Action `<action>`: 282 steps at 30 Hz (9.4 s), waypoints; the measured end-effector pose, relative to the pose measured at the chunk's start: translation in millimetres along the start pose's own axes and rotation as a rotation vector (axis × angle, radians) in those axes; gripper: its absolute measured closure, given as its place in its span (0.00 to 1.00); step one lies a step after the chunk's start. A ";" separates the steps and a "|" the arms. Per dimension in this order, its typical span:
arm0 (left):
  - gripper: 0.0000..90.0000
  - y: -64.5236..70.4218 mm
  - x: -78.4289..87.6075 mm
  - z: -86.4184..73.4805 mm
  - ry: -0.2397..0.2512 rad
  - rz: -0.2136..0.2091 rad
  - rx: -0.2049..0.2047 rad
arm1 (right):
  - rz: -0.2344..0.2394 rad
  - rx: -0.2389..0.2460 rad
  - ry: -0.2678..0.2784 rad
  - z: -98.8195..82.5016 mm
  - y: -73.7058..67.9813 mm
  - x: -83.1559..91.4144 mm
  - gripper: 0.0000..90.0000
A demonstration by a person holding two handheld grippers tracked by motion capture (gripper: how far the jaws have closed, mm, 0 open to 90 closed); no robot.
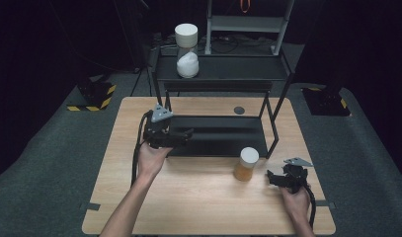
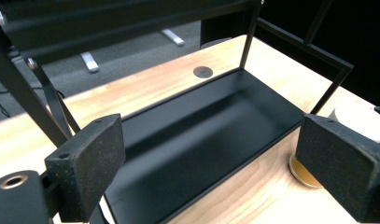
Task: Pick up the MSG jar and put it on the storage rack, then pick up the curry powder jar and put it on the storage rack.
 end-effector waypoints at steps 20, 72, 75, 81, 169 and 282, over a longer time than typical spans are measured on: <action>0.09 -8.4 -41.1 -91.1 -0.101 0.017 0.055 | 0.000 0.000 0.000 0.0 0.0 0.0 0.06; 0.07 -10.3 -94.1 -150.6 -0.240 0.157 0.020 | -0.001 -0.001 -0.001 0.1 -0.2 0.0 0.06; 0.07 -10.4 -94.2 -150.5 -0.239 0.157 0.020 | -0.001 -0.001 -0.001 0.1 -0.2 0.0 0.06; 0.07 -10.5 -94.2 -150.6 -0.239 0.156 0.021 | 0.005 0.002 -0.002 0.3 0.3 -0.2 0.05; 0.07 -11.2 -94.4 -150.4 -0.240 0.150 0.023 | 0.325 0.193 0.260 48.9 -62.3 7.5 0.36; 0.07 -11.2 -94.2 -150.2 -0.241 0.150 0.022 | 0.389 0.275 0.250 346.5 -20.1 158.6 0.37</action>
Point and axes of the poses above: each handheld gripper's, and its own axes: x roughly backward along the jaws, z roughly out of its top, y roughly to its right, the point moved 8 cm from there along -x, roughly forward along the jaws, and after that the axes turned 7 degrees about x, right-handed, at the moved point
